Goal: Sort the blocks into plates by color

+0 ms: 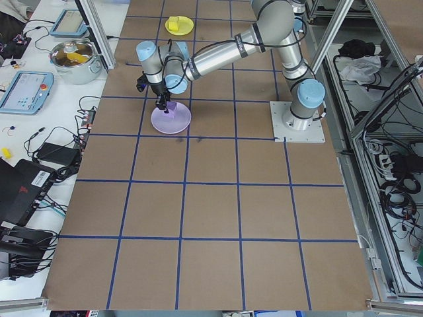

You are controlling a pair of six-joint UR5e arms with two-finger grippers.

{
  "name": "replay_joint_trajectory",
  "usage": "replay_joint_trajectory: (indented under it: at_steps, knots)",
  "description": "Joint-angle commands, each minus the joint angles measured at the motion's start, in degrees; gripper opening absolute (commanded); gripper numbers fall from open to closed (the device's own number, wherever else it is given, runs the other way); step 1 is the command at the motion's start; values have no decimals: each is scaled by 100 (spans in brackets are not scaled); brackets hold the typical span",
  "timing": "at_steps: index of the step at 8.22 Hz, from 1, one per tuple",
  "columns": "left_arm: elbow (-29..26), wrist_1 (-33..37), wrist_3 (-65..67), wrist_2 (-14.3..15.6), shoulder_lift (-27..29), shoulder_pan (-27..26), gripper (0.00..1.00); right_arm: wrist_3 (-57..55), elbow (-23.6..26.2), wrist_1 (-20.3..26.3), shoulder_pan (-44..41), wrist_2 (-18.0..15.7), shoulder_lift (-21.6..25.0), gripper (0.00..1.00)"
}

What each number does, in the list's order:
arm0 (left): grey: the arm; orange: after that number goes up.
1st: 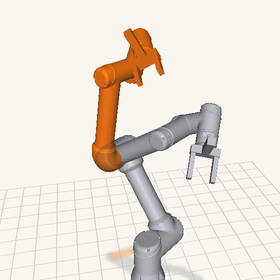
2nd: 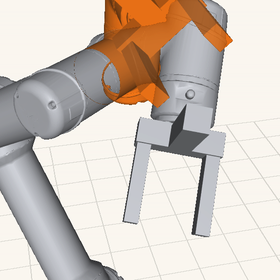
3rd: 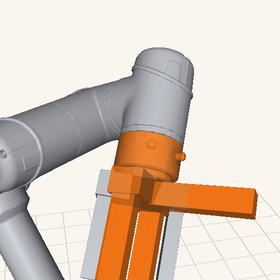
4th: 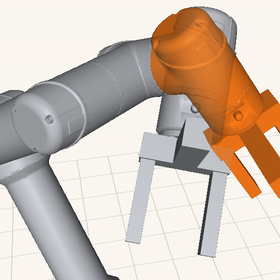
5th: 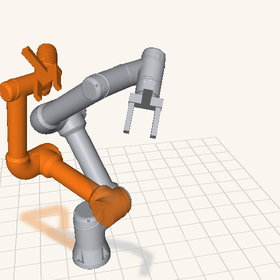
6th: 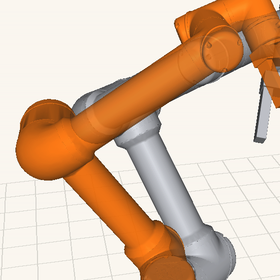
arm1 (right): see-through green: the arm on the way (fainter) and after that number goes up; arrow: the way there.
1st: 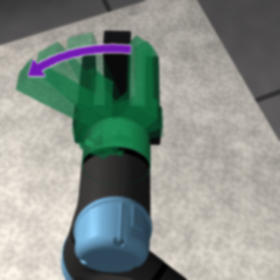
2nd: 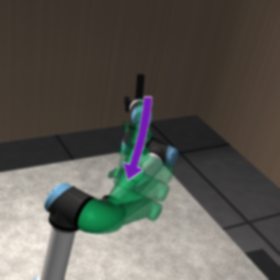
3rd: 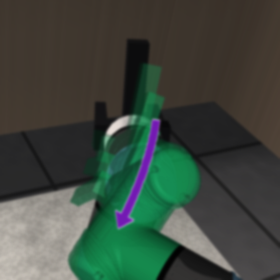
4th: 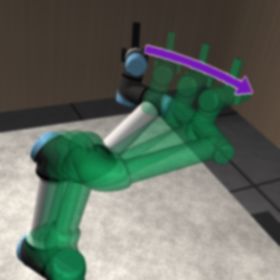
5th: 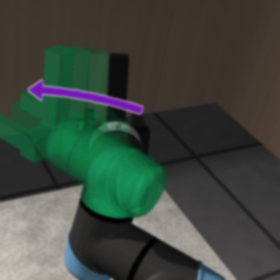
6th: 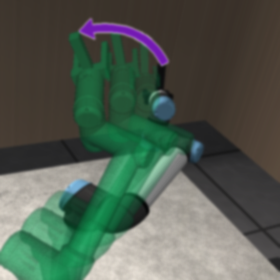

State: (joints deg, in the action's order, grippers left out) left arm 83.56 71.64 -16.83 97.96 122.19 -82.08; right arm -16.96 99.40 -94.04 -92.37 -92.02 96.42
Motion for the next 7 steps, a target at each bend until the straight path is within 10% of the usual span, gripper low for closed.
replay_joint_trajectory:
  at_steps: [1,7]
  knots:
    - [38,-72,5,-40,42,121,100,0,0,0,0,0,-9,100]
    - [64,1183,987,-469,-1474,-150,100,0,0,0,0,0,-9,100]
